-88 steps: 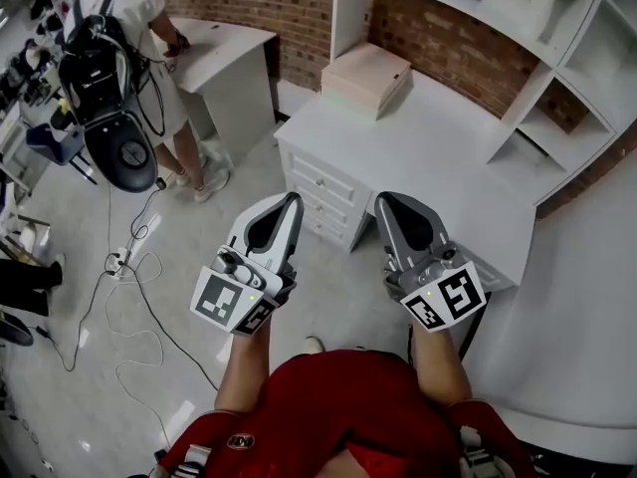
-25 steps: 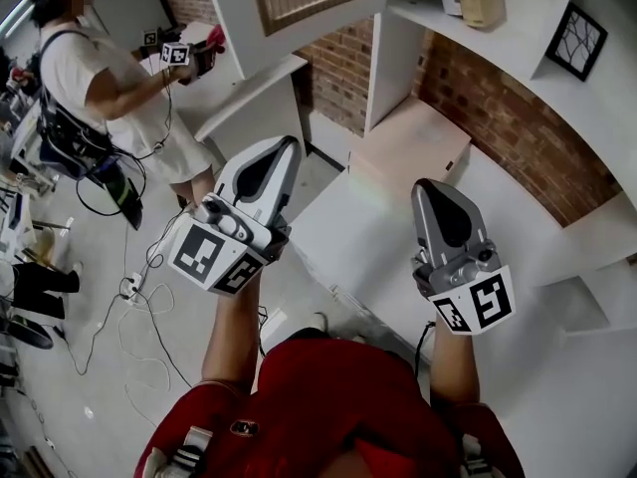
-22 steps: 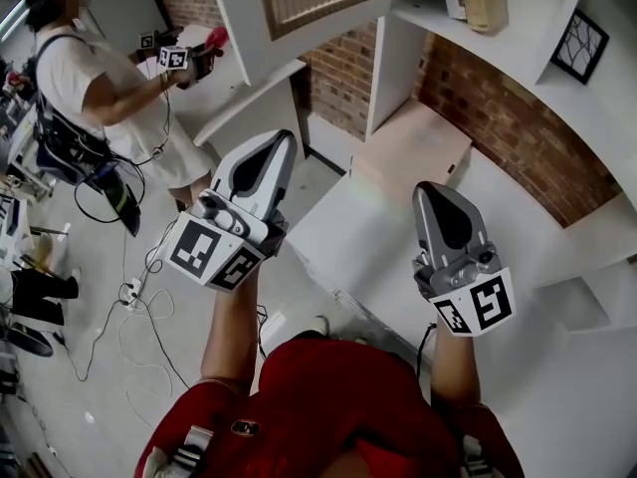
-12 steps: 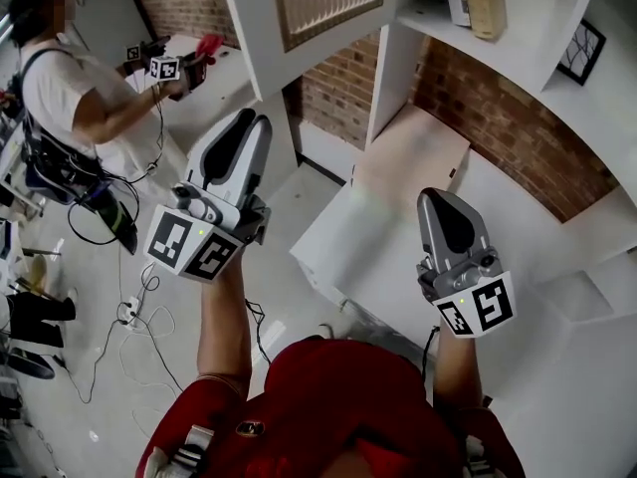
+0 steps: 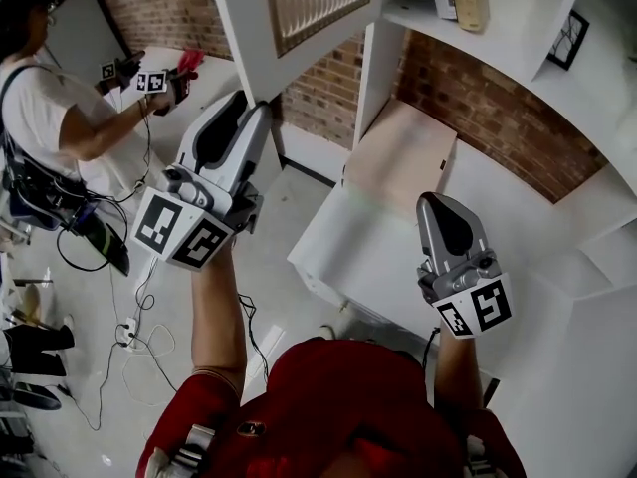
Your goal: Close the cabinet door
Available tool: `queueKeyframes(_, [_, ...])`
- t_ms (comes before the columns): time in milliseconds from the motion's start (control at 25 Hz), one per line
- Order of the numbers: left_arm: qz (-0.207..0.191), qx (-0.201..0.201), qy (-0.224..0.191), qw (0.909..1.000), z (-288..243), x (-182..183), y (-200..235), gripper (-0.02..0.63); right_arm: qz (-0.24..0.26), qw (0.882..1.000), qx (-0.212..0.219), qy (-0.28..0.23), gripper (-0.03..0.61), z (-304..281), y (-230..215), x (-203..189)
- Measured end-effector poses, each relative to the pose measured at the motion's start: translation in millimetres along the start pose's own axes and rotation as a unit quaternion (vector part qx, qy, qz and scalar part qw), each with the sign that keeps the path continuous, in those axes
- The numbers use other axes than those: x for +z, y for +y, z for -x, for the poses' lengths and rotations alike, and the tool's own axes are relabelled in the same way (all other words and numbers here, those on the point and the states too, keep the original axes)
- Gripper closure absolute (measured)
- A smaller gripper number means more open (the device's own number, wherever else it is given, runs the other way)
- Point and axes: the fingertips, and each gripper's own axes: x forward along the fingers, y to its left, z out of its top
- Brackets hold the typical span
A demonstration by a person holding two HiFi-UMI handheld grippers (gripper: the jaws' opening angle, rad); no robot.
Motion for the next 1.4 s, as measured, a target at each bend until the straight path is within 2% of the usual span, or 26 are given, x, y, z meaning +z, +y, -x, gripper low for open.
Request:
queueKeyframes(200, [-0.016, -0.013, 0.001, 0.9998, -0.3, -1.6, -1.6, 0.52, 0.004, 1.0, -0.026, 0.011, 0.566, 5.7, 4.3, -7.1])
queueKeyframes(360, [-0.003, -0.005, -0.003, 1.0, -0.4, -1.0, -6.0, 0.546, 0.005, 0.999, -0.037, 0.018, 0.565, 16.1, 1.6, -11.6])
queueKeyframes(760, [-0.018, -0.021, 0.021, 0.9994, -18.4, -4.7, -73.5, 0.526, 0.002, 0.999, -0.04, -0.004, 0.565, 39.9, -23.8, 3.9])
queueKeyframes(1200, [-0.012, -0.055, 0.023, 0.9982, -68.7, -23.4, -136.7, 0.488, -0.003, 0.998, -0.066, -0.005, 0.565, 80.1, -65.7, 6.5])
queueKeyframes(1400, [-0.02, -0.066, 0.03, 0.9972, -95.6, -32.5, -160.2, 0.459, -0.002, 0.996, -0.084, -0.006, 0.565, 99.3, -82.4, 11.5])
